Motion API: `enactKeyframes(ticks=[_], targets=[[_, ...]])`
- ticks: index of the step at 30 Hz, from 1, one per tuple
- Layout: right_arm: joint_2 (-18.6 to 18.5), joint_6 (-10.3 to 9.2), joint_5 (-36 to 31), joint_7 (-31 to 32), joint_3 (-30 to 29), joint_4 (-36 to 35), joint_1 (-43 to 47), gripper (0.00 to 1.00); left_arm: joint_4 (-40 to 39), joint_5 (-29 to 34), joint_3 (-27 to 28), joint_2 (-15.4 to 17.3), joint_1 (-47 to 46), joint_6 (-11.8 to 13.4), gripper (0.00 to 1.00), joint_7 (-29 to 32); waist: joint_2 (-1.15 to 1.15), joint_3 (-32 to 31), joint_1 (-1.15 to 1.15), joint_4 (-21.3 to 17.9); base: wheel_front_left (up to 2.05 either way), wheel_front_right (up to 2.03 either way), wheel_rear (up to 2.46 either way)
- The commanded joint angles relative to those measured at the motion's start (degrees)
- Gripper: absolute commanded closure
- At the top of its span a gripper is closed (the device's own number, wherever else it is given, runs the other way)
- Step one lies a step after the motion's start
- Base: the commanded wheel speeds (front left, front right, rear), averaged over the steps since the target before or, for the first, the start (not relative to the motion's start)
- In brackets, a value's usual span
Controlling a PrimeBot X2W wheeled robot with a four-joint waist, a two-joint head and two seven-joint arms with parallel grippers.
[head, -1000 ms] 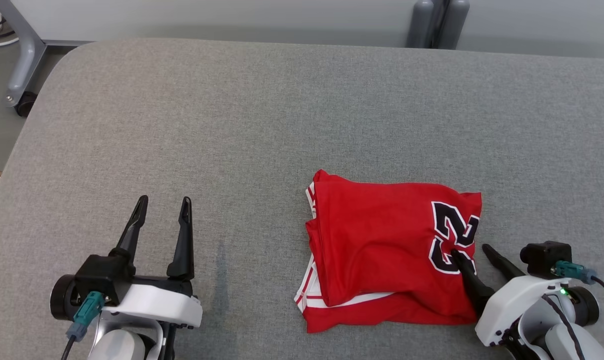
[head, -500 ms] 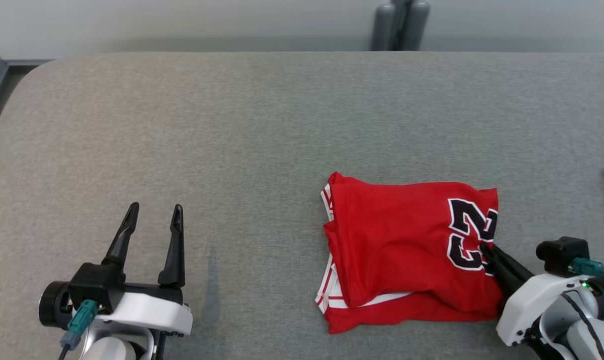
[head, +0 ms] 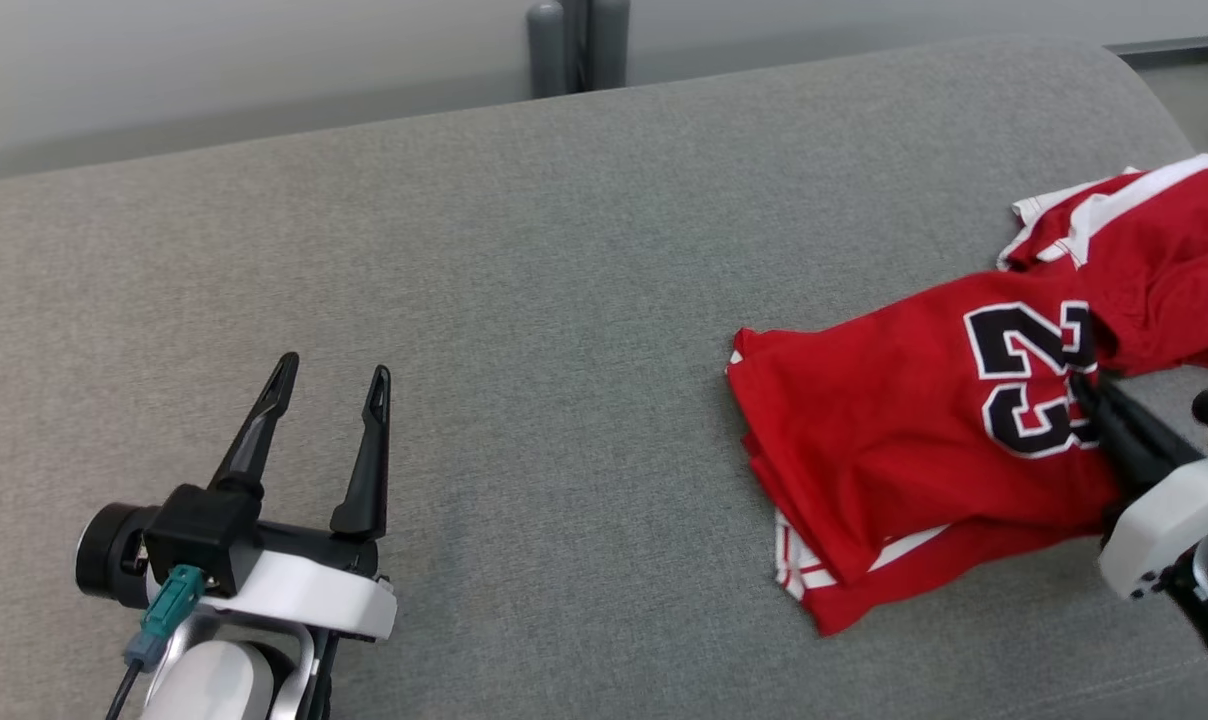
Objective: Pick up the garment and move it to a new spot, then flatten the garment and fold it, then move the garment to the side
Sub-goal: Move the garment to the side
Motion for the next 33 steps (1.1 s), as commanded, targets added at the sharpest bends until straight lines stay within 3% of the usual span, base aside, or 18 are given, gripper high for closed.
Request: enactKeyframes(ticks=[1,8,14,23,24,25,26,33], targets=[[-1.8,-0.01,-0.3,-0.8,-0.2,0.4,-2.4,1.0,-0.7,0.7,-0.2,0.6,-1.7,-0.2,0.0,0.3,0.0,2.4,0.0,-2.3,0.0,0.0,0.0],[-7.0,-0.01,1.3,-3.0,-2.9,4.2,-10.1,1.0,-3.2,2.4,-1.7,1.5,-6.0,-1.1,0.0,1.8,0.0,7.4,0.0,-2.9,0.0,0.0,0.0],[-10.7,-0.01,2.4,-6.5,-6.8,11.8,-16.3,1.0,-4.9,3.9,-3.2,1.8,-9.4,-1.8,0.0,2.9,0.0,12.2,0.0,-1.8,0.0,0.0,0.0],[-10.5,-0.01,4.9,-10.8,-12.1,25.9,-24.1,1.0,-7.9,5.7,-4.2,3.1,-12.4,-2.0,0.0,4.7,0.0,18.4,0.0,-0.7,0.0,0.0,0.0],[-10.2,-0.01,5.1,-11.0,-12.2,27.3,-24.9,0.92,-8.2,5.8,-4.2,3.3,-12.6,-2.0,0.0,4.9,0.0,19.0,0.0,-0.7,0.0,0.0,0.0],[-9.8,-0.01,5.3,-11.2,-12.2,28.6,-25.5,0.51,-8.3,5.9,-4.3,3.5,-12.7,-2.0,0.0,5.1,0.0,19.3,0.0,-0.7,0.0,0.0,0.0],[-9.5,-0.01,5.1,-11.7,-12.2,29.6,-26.2,0.0,-8.5,6.0,-4.2,3.6,-12.8,-1.9,0.0,5.2,0.0,19.7,0.0,-0.9,0.0,0.0,0.0],[-6.7,-0.01,5.8,-13.6,-11.8,34.2,-26.6,0.0,-8.5,6.2,-4.5,4.1,-12.4,-1.6,0.0,5.6,0.0,19.4,0.0,-2.3,0.0,0.0,0.0]])
